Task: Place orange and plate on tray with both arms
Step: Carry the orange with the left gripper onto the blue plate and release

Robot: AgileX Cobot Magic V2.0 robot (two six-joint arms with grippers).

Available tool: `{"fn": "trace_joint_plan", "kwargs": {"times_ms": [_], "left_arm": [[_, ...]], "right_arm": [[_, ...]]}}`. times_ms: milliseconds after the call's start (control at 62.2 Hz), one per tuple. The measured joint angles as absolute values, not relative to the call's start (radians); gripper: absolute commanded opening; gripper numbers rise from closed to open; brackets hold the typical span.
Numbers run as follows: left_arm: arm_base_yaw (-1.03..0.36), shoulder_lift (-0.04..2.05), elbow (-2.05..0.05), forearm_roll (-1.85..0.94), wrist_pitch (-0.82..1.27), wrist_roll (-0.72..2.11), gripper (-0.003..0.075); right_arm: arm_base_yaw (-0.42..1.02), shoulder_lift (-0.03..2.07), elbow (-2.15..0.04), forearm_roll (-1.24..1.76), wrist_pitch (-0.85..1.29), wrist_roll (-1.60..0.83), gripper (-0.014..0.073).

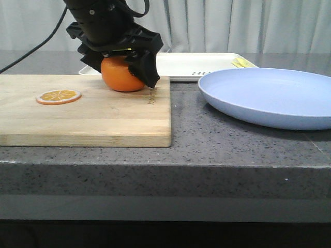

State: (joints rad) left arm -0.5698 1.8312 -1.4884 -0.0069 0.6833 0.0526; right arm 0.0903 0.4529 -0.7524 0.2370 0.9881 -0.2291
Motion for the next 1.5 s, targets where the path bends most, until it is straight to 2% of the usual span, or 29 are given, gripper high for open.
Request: {"fn": "trace_joint_plan", "kwargs": {"times_ms": [354,900,1045,1238,1495], "left_arm": [[-0.729,1.861,-1.687,0.000,0.721,0.053,0.0449],[-0.888,2.146,-1.988,-0.007,0.731,0.053,0.0451],[-0.897,2.193,-2.025,-0.023,0.731,0.053,0.0501],[-0.898,2.207,-2.028,-0.034,0.731,0.053,0.0643],[-0.898,2.205,-2.034,-0.036,0.729,0.053,0.0654]], "right_arm": [[0.090,0.453,-0.752,0.237,0.989,-0.229,0.0573],[0.090,0.453,-0.752,0.237,0.989,-0.229,0.0573],[0.090,0.453,-0.752,0.237,0.989,-0.231,0.0573],[0.090,0.453,-0.752,0.237,0.989,-0.231,0.0573],[0.090,0.453,-0.752,0.237,0.989,-0.231,0.0573]]}}
